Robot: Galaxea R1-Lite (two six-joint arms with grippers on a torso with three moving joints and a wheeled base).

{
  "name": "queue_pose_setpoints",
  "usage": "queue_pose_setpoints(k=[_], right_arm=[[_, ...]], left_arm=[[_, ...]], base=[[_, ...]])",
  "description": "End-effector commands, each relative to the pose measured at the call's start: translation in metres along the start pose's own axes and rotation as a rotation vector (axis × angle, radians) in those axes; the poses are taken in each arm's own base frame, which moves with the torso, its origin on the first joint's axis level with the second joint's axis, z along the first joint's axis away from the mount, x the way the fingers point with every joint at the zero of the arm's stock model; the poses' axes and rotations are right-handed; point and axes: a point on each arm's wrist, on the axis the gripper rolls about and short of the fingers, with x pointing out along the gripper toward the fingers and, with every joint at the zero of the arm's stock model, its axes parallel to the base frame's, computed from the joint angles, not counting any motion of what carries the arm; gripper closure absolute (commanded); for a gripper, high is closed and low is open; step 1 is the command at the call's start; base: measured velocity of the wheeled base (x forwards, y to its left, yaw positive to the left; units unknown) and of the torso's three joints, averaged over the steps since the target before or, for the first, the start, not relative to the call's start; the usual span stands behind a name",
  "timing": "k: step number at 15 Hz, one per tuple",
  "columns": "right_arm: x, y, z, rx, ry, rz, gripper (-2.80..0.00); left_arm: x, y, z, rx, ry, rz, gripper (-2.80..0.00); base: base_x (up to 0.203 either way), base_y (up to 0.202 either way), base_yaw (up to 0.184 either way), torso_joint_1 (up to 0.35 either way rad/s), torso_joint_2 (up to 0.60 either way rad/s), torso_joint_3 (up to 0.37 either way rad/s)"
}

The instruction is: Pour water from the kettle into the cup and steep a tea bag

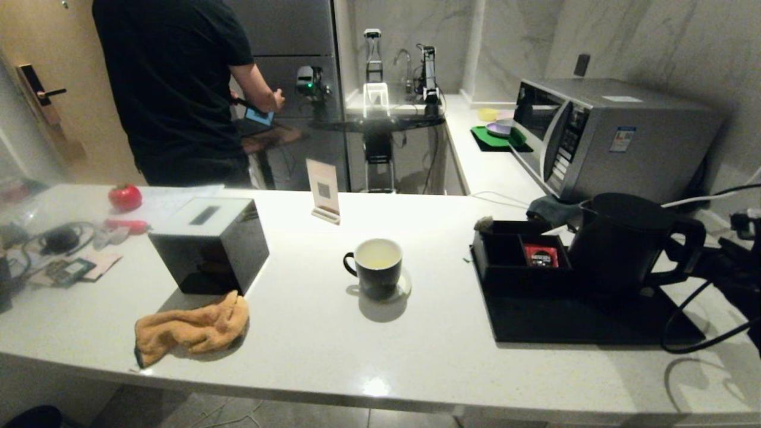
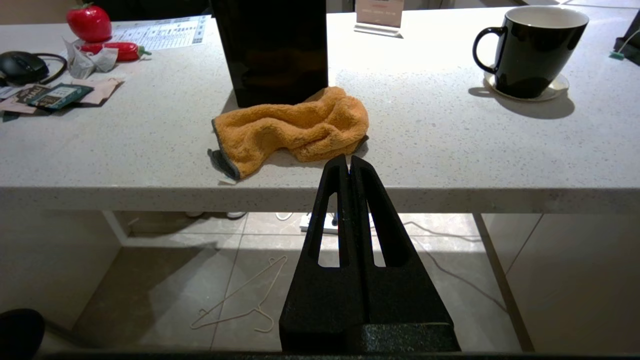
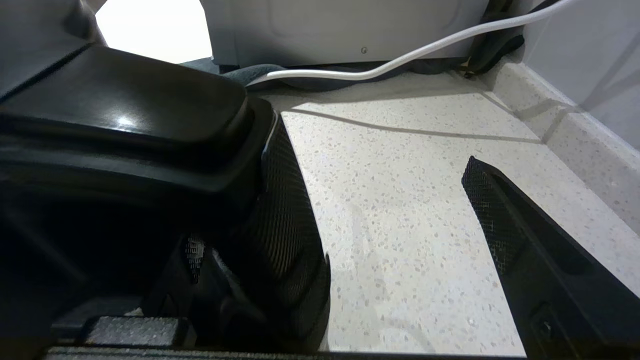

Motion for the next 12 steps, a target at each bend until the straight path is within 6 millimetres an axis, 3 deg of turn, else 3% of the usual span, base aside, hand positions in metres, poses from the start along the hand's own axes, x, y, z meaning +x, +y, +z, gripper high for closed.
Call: queue_pose_setpoints(k=[1,12], right_arm=[[0.0028,0.0003,-0.0013,-0.002,-0.007,0.003,-2.80],[0.0061,-0.0003,0.0021,-0.008,-0.040,-0.001,-2.80]], left_arm=[[0.0000,0.0000,-0.0001,0.000,0.000,0.000,0.00],[0.0000,0.0000,0.0001,0.000,-0.001,0.000,0.00]], base=[[0.000,0.000,0.000,0.000,0.00,0.000],[0.000,0.000,0.000,0.000,0.00,0.000]])
